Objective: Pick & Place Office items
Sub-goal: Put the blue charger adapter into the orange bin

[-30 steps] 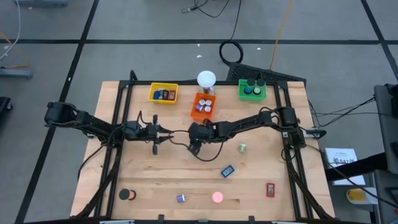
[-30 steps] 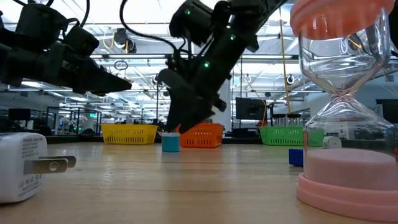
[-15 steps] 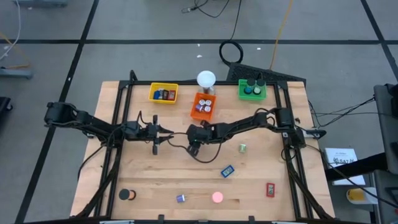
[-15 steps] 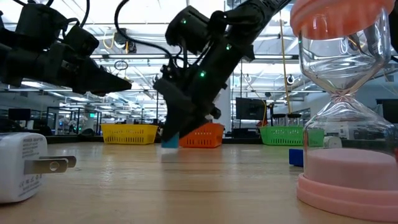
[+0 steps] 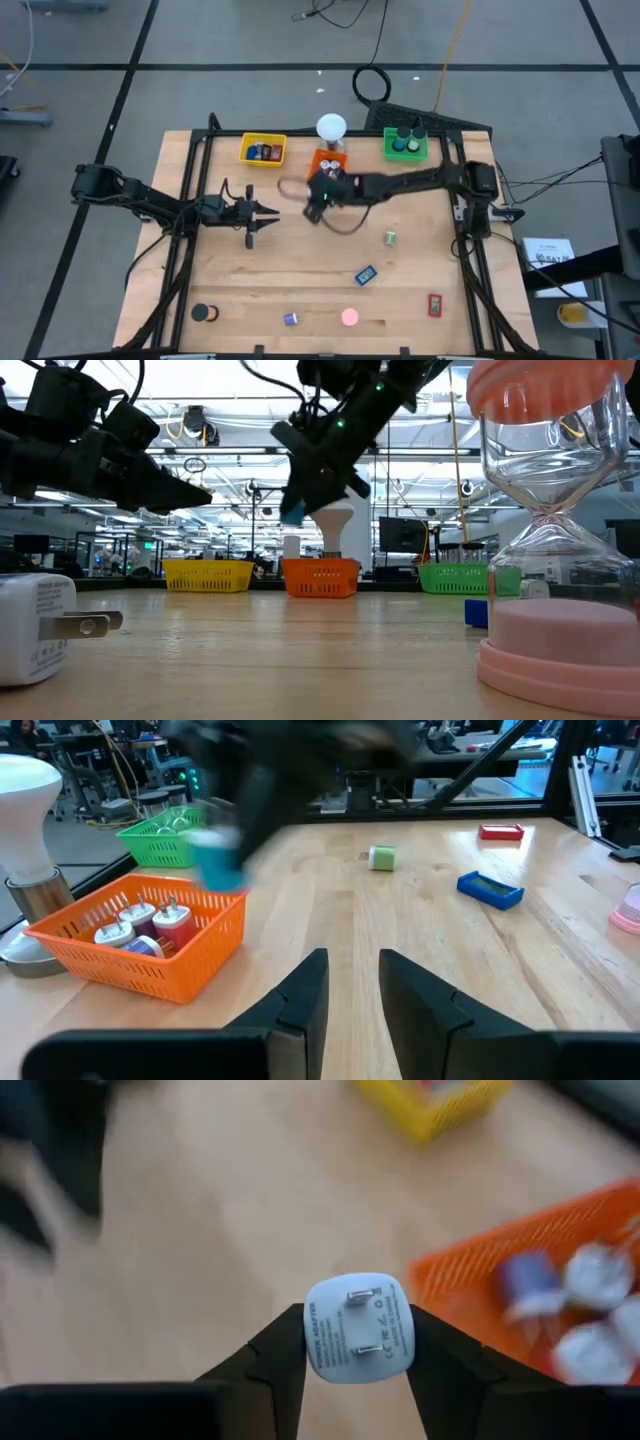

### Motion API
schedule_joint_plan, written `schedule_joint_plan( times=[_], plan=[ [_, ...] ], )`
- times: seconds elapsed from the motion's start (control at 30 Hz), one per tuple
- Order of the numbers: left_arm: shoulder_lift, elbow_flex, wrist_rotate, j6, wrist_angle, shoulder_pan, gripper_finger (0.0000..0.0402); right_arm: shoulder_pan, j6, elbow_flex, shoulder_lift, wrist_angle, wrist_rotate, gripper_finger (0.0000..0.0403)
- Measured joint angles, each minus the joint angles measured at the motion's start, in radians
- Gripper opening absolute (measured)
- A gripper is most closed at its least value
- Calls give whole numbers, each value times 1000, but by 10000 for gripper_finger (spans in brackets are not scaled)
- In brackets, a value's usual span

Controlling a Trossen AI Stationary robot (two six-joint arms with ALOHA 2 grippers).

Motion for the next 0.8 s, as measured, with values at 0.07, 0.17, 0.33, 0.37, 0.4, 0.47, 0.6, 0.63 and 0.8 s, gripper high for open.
schedule_joint_plan(
  times=[0.07,0.17,0.33,0.37,0.4,0.47,0.6,0.63,0.8],
  plan=[
    [0,0,0,0,0,0,90,-46,0,2,-2,-4,-2,130],
    [0,0,0,0,0,0,90,-112,0,-3,19,-31,-30,132],
    [0,0,0,0,0,0,90,-167,0,-6,86,-56,-82,134],
    [0,0,0,0,0,0,90,-169,-1,-5,91,-33,-85,134],
    [0,0,0,0,0,0,90,-169,-1,-1,93,-16,-85,135],
    [0,0,0,0,0,0,90,-169,-5,1,93,-17,-85,135],
    [0,0,0,0,0,0,90,-165,-9,-2,99,-30,-85,136],
    [0,0,0,0,0,0,90,-165,-9,-2,98,-26,-84,136],
    [0,0,1,0,0,0,90,-165,-27,-1,137,11,-86,136]
  ],
)
